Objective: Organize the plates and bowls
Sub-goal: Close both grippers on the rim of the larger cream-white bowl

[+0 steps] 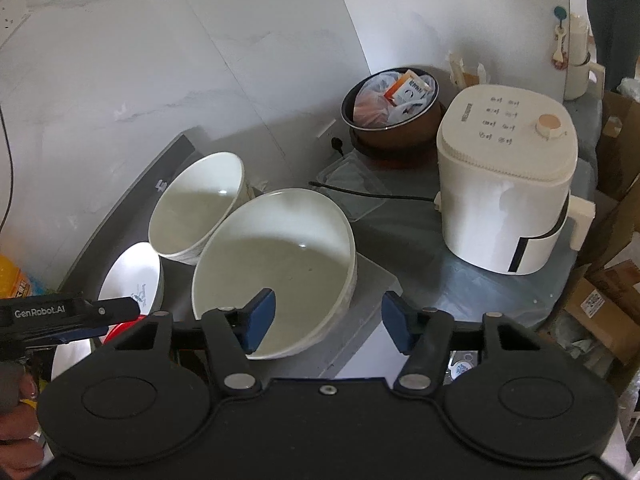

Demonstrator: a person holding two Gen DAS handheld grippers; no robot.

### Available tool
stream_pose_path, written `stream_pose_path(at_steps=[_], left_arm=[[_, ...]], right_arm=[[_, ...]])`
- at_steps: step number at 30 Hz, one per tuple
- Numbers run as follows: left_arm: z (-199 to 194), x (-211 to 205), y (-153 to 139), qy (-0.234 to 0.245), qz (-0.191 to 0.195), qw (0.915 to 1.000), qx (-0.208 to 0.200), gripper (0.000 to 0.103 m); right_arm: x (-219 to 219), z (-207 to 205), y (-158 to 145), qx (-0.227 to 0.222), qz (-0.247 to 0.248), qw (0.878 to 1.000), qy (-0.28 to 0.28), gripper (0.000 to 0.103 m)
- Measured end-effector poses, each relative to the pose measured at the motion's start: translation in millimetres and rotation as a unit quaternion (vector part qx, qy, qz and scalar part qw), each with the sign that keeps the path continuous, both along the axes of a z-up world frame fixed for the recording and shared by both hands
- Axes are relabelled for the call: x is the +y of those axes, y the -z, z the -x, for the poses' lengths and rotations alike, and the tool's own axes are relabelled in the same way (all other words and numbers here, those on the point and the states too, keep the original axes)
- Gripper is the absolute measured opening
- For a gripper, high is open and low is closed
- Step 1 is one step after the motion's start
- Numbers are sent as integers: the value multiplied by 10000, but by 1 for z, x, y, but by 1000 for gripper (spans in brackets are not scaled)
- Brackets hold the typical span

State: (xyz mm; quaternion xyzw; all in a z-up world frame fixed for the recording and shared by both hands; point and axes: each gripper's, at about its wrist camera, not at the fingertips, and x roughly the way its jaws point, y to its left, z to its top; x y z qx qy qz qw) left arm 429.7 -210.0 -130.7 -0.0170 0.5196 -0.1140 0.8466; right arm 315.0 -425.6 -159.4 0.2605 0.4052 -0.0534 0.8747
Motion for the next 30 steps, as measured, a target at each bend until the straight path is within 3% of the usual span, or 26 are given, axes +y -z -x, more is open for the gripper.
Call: stream_pose_path(at_steps=[13, 17, 20, 24, 27, 30], left_arm=[[-24, -34, 28, 145, 80, 9994, 288, 45], [-33, -42, 41, 81, 135, 9986, 507, 30], [-36, -50, 47, 184, -46, 9987, 477, 28], [-43, -54, 61, 88, -7, 9974, 718, 20], [-45, -55, 68, 171, 8, 9972, 726, 10], [-44, -56, 68, 124, -29, 9971, 745, 9]], right_arm=[[-2, -27, 31, 273, -296, 9991, -145, 38], [-6, -32, 40, 399, -423, 9982, -139, 32], [-8, -37, 47, 500, -521, 9972, -166, 30], [-7, -42, 53, 582, -713, 9955, -218, 24], [-4, -43, 52, 527, -550, 9970, -141, 22], [-3, -43, 49, 532, -486, 9973, -164, 21]])
